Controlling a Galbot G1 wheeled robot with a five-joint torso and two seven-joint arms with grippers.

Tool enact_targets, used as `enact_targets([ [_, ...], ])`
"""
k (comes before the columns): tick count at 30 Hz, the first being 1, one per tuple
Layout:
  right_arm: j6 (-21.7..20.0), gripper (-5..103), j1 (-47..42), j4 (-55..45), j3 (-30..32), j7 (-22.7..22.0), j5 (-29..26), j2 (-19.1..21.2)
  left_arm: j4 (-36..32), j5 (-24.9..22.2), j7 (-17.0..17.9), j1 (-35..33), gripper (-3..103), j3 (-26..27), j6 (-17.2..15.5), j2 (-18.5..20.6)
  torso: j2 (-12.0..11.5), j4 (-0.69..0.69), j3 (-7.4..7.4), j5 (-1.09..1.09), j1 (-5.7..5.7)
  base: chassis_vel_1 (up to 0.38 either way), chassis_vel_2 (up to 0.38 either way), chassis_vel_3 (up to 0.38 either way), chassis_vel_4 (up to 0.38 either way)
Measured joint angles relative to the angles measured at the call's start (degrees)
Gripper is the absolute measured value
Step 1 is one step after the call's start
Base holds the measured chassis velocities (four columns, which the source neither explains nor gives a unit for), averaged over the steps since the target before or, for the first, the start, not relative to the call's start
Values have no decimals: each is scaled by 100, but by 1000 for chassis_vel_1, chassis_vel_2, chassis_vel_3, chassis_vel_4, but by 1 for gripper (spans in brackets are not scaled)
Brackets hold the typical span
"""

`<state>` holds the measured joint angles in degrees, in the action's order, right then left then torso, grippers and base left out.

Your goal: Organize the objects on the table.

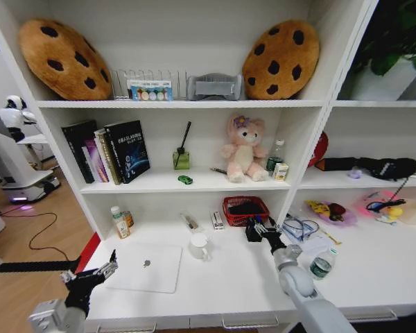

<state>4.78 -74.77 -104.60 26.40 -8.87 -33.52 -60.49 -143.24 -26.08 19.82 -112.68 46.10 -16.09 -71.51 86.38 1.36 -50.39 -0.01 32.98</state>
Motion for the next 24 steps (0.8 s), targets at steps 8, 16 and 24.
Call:
enact_targets([
  [8,-1242,100,-1588,-1631,676,-897,-64,500,0,0,1,0,100,0,0,0,1,3,1,-1,-2,0,0,0,0],
  [16,-2349,100,-1651,-1093,1264,-421,-1395,981,0,0,1,1,100,0,0,0,0,0,0,5,-2,0,0,0,0],
  [24,-2805,100,-1069,40,1183,818,-1749,1365,0,0,0,0,100,0,0,0,-1,0,0,1,0,0,0,0,0],
])
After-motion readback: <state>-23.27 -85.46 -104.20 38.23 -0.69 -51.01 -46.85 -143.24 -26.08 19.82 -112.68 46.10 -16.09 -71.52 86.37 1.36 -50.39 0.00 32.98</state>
